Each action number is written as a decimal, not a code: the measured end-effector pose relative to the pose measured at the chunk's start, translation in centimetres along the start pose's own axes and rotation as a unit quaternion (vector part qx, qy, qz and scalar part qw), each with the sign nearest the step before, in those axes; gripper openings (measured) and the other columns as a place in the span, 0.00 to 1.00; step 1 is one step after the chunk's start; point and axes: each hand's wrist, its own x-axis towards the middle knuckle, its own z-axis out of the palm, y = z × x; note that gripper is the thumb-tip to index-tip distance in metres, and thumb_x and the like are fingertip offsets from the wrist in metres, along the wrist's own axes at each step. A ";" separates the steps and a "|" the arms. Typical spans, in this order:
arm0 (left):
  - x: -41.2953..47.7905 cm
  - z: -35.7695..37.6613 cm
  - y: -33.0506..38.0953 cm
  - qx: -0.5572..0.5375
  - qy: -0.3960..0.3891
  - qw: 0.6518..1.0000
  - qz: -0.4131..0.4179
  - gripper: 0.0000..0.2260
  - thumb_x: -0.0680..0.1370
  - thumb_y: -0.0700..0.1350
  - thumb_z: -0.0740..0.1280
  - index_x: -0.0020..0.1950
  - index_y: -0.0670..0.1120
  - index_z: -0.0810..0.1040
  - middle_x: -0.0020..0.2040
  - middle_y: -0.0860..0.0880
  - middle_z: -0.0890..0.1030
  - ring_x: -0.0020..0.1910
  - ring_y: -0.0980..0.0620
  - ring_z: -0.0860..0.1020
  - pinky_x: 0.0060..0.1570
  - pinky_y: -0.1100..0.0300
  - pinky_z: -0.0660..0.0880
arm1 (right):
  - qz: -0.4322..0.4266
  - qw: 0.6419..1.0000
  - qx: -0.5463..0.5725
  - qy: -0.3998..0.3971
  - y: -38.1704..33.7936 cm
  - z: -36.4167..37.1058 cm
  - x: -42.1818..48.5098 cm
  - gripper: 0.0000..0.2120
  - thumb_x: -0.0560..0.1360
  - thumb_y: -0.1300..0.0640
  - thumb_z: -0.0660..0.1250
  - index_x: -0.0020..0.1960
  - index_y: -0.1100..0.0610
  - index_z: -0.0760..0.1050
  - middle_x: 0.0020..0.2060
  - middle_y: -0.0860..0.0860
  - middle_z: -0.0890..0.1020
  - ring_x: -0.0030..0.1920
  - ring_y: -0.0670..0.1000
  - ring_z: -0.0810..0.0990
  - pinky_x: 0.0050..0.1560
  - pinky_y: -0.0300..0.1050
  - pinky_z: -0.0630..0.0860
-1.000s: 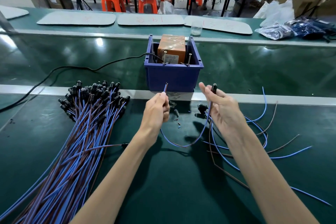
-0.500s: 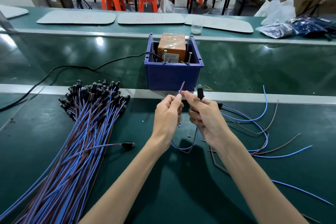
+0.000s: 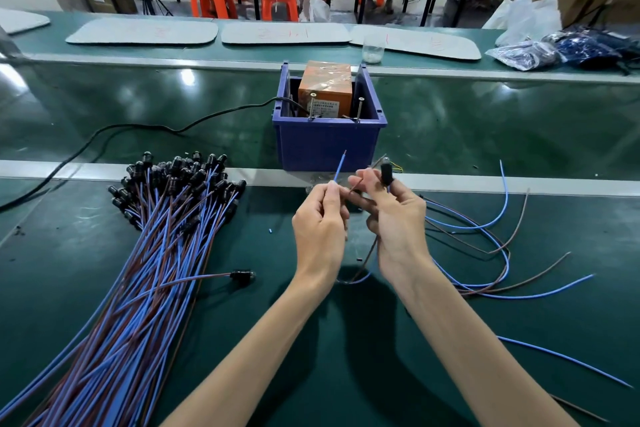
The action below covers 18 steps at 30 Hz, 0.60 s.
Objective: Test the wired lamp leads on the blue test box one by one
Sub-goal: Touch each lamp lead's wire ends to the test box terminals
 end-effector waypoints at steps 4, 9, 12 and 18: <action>-0.1 -0.1 0.0 0.012 0.037 0.999 0.009 0.14 0.83 0.47 0.59 0.38 0.49 0.75 0.26 0.59 0.71 0.27 0.57 0.65 0.31 0.61 0.64 | -0.010 0.999 -0.030 0.026 0.2 -0.2 0.5 0.06 0.77 0.57 0.68 0.42 0.55 0.80 0.31 0.45 0.80 0.27 0.41 0.73 0.23 0.29 0.62; 0.0 -0.3 0.5 -0.007 0.041 0.999 0.029 0.08 0.81 0.46 0.63 0.42 0.49 0.76 0.30 0.59 0.74 0.29 0.58 0.68 0.34 0.61 0.67 | 0.033 0.995 -0.037 -0.091 0.0 -0.9 0.8 0.09 0.75 0.55 0.68 0.46 0.61 0.82 0.23 0.43 0.58 0.22 0.42 0.55 0.20 0.32 0.55; -0.1 -0.1 0.6 -0.021 0.035 0.999 0.033 0.06 0.80 0.44 0.66 0.43 0.49 0.75 0.35 0.56 0.75 0.31 0.58 0.70 0.36 0.61 0.69 | 0.025 0.989 -0.065 -0.133 -0.1 -0.8 0.7 0.07 0.76 0.59 0.67 0.48 0.62 0.82 0.21 0.42 0.61 0.21 0.42 0.57 0.20 0.32 0.57; -0.3 0.3 0.1 -0.036 0.038 0.998 0.034 0.09 0.83 0.45 0.59 0.43 0.50 0.72 0.32 0.56 0.76 0.29 0.58 0.70 0.32 0.64 0.70 | -0.001 0.989 -0.129 -0.078 0.7 -0.2 0.3 0.12 0.79 0.54 0.65 0.38 0.53 0.81 0.32 0.45 0.81 0.34 0.44 0.75 0.34 0.34 0.67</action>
